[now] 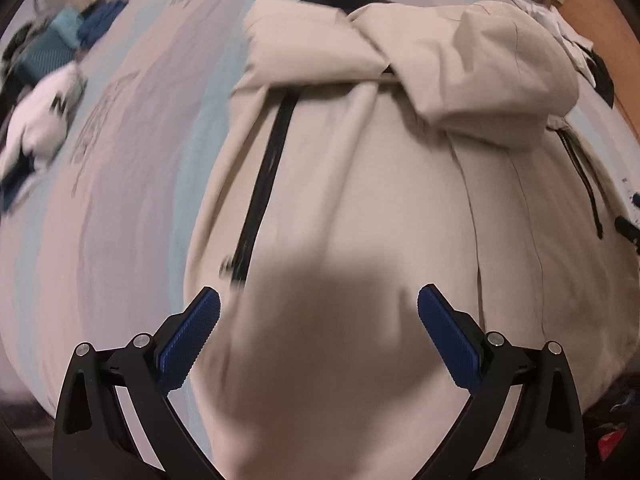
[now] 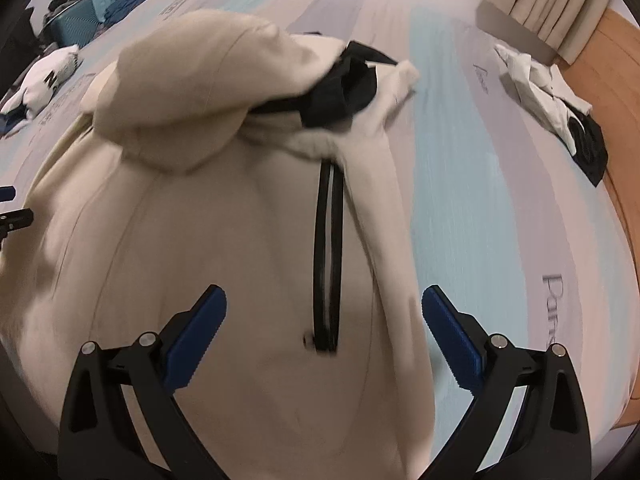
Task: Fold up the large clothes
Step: 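Open both tools and move them to the jacket hem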
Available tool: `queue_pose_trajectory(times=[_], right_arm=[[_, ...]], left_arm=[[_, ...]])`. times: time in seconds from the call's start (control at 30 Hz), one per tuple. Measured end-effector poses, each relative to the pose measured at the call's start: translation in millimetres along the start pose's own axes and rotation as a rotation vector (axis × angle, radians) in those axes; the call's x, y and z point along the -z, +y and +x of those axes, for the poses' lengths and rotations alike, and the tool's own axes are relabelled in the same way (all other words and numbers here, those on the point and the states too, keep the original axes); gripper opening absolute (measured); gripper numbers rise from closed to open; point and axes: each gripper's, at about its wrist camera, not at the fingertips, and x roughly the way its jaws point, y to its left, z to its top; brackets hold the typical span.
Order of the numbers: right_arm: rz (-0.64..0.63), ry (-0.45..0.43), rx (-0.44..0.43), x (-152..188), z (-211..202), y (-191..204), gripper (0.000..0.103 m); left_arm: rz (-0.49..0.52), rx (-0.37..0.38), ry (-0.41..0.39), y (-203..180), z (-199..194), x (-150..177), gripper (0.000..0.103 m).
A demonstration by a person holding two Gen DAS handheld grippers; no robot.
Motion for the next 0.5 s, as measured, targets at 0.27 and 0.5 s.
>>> queue_pose_trajectory(times=[0.27, 0.5], right_arm=[[0.017, 0.034, -0.008, 44.4, -10.9, -8.7, 0.094], [0.044, 0.097, 0.006, 78.4, -6.0, -16.6, 0.094]], left_arm=[[-0.1, -0.004, 0.033, 34.8, -15.8, 54.8, 0.097], [-0.139, 0.035, 0.107, 65.9, 3.9, 84.6, 0.097]])
